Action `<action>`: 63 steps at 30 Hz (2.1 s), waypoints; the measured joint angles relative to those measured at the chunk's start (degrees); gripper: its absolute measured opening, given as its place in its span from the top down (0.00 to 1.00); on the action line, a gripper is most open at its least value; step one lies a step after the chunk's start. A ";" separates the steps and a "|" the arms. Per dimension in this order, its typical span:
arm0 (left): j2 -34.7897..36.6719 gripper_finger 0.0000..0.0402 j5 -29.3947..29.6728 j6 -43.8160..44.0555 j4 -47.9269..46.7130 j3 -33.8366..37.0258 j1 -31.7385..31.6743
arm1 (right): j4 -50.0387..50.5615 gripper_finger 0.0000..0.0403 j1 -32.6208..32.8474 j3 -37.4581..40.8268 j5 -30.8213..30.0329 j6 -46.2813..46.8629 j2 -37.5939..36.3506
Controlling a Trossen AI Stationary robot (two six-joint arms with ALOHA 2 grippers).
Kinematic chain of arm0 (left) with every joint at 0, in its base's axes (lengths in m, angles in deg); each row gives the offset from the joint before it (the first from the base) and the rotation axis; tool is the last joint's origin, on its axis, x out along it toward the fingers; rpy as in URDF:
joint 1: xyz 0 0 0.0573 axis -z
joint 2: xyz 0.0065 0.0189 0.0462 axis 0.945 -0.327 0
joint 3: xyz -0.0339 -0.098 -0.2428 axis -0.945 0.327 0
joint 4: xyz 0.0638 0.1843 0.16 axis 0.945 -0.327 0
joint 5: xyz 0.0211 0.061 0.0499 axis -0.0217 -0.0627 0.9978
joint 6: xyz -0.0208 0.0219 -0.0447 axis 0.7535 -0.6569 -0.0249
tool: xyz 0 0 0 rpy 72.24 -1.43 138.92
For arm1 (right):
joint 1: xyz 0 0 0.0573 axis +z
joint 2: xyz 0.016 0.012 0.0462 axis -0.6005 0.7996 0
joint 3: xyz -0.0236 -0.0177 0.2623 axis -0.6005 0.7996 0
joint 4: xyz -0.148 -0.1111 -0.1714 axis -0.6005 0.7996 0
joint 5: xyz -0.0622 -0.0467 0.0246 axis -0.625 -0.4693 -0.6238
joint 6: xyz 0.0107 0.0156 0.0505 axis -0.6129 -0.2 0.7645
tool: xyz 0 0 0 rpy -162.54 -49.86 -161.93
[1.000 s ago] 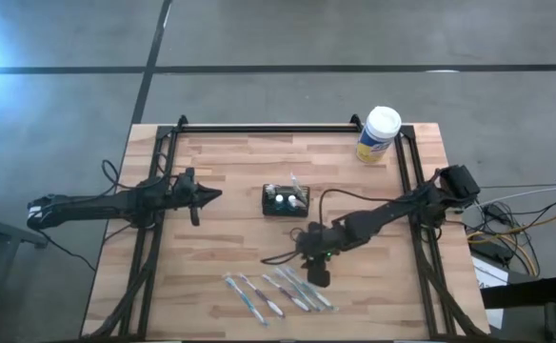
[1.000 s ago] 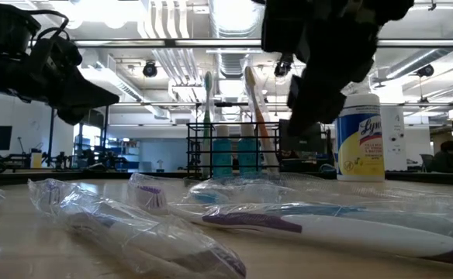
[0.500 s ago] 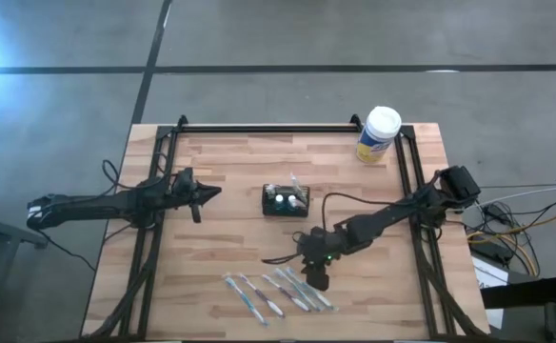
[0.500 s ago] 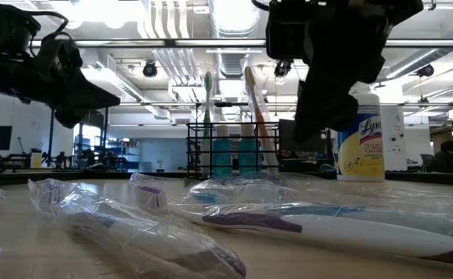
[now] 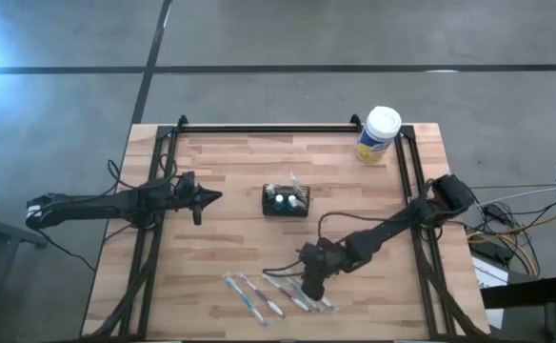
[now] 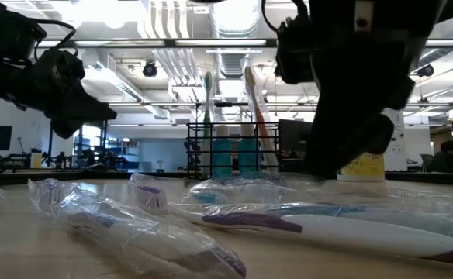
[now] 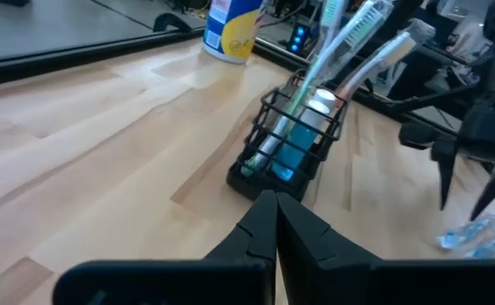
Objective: Pick & Place toothbrushing station
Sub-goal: Put the right blue toothbrush into the wire organizer
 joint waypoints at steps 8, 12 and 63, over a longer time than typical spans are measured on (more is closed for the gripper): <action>-0.04 0.99 -1.42 0.04 -0.32 0.00 -0.02 | -0.25 0.64 0.79 -5.32 -1.20 -0.66 3.85; -0.06 0.99 -1.89 -0.38 -0.75 -0.02 -0.02 | 2.88 0.64 0.79 -8.69 -1.04 -1.72 6.38; -0.03 0.95 -10.13 -6.35 10.44 -0.17 0.33 | -11.38 0.98 4.29 5.38 -26.76 -39.35 -29.43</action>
